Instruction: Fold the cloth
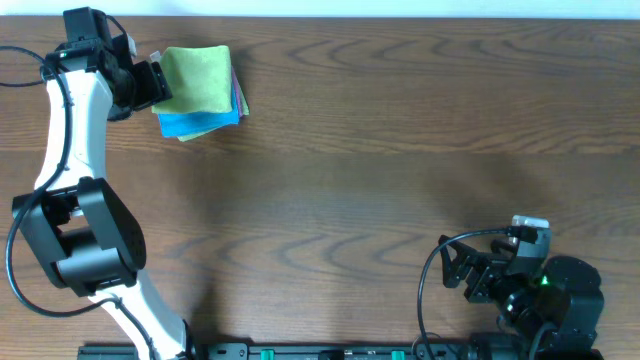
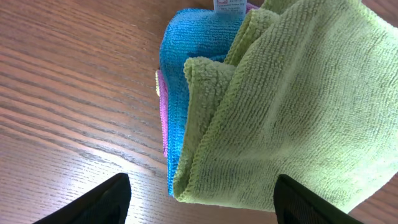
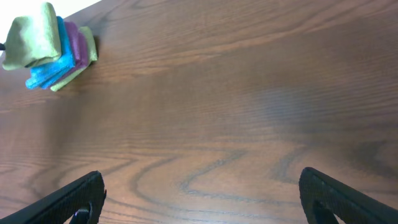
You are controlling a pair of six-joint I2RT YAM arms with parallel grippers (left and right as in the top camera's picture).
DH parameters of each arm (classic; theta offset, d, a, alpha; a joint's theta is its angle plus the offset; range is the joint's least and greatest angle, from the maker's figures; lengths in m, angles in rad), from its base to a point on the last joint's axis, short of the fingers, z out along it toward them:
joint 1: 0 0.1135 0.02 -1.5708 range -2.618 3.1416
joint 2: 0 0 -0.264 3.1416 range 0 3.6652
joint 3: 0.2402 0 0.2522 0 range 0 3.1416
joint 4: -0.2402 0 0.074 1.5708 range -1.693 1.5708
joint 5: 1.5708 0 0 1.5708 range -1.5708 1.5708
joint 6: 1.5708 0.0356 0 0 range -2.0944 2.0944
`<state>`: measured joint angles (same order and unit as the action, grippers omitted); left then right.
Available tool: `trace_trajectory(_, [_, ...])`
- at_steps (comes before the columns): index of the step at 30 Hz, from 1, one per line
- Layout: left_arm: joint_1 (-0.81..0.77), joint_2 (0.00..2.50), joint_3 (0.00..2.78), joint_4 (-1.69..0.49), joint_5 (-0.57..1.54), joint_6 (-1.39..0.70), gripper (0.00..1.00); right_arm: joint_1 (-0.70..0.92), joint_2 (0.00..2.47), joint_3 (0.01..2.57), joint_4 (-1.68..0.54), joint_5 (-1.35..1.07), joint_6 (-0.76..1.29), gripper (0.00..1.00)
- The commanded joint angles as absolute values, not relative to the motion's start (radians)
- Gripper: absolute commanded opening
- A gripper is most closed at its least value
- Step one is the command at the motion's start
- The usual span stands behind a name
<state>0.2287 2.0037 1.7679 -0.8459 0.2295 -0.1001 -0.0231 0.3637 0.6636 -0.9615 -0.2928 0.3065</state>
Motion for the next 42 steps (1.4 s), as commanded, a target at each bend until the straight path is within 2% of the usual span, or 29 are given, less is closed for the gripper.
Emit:
trace_trajectory(1, [0.233,1.960,1.785,-0.852,0.246,-0.093,0.74,-0.033,0.358,0.657,-0.962,-0.300,0.318,0.99])
trace_trajectory(7, [0.233,1.916,1.791,-0.830,0.305,-0.121,0.72,-0.033,0.358,0.657,-0.962,-0.300,0.318,1.00])
trace_trajectory(15, [0.230,1.893,1.791,-0.742,0.413,-0.215,0.63,-0.033,0.358,0.657,-0.962,-0.300,0.318,0.99])
trace_trajectory(17, [0.226,1.893,1.791,-0.721,0.418,-0.235,0.58,-0.033,0.358,0.657,-0.962,-0.300,0.318,0.99])
trace_trajectory(21, [0.200,1.893,1.791,-0.676,0.419,-0.267,0.26,-0.033,0.358,0.657,-0.962,-0.300,0.318,0.99])
trace_trajectory(23, [0.182,1.897,1.791,-0.646,0.416,-0.276,0.13,-0.033,0.358,0.657,-0.962,-0.300,0.318,0.99])
trace_trajectory(25, [0.160,1.911,1.791,-0.608,0.415,-0.307,0.06,-0.033,0.358,0.657,-0.962,-0.300,0.318,0.99])
trace_trajectory(32, [0.101,2.016,1.791,-0.529,0.408,-0.368,0.06,-0.033,0.358,0.657,-0.962,-0.300,0.318,0.99])
trace_trajectory(42, [0.095,2.125,1.791,-0.531,0.381,-0.382,0.06,-0.033,0.358,0.657,-0.962,-0.300,0.318,0.99])
